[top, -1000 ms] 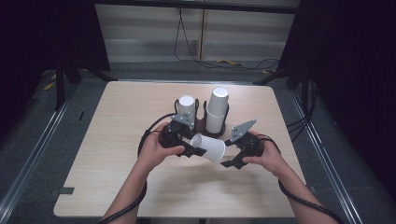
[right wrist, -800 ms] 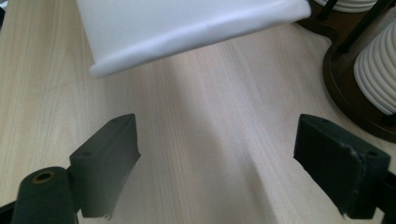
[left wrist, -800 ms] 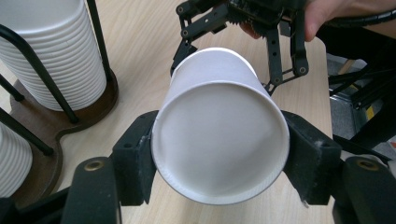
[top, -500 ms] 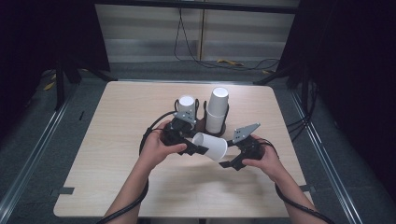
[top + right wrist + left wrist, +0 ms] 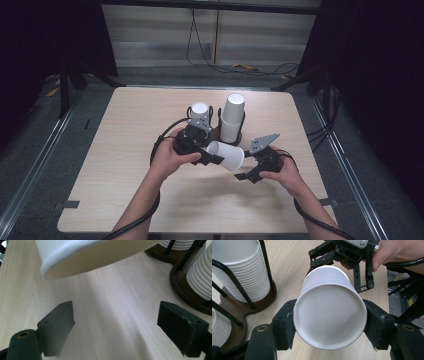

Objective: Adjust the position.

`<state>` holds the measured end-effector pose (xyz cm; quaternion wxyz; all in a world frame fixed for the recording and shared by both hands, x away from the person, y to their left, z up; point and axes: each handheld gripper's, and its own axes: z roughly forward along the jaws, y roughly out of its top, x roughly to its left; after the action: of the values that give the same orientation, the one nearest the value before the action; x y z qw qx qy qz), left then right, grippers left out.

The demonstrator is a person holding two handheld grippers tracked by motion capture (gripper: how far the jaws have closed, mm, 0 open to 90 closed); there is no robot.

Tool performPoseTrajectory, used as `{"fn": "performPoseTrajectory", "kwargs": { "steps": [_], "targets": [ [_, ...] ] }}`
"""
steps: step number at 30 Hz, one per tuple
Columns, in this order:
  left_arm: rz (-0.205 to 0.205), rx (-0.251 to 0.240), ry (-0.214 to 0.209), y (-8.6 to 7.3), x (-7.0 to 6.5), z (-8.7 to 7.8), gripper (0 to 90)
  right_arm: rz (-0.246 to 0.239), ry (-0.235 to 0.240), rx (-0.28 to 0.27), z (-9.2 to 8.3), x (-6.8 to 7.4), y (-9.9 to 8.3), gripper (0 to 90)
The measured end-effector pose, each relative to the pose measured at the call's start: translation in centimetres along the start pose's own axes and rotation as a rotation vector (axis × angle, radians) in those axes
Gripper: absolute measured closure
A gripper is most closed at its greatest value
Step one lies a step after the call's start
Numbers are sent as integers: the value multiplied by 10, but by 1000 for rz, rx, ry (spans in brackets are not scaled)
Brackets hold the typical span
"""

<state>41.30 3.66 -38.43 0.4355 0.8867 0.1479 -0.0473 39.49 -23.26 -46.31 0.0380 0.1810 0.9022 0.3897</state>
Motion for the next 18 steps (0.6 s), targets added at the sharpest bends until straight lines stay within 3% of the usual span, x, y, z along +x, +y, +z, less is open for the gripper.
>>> {"fn": "performPoseTrajectory", "kwargs": {
  "steps": [10, 18],
  "targets": [
    [2, 3, -7, 1, 0, 2, 344, 0, 7, -35, 4, 2, 0, 135],
    [12, 7, -16, 5, -2, 6, 344, -11, 12, -31, 8, 1, 2, 135]
  ]
}}
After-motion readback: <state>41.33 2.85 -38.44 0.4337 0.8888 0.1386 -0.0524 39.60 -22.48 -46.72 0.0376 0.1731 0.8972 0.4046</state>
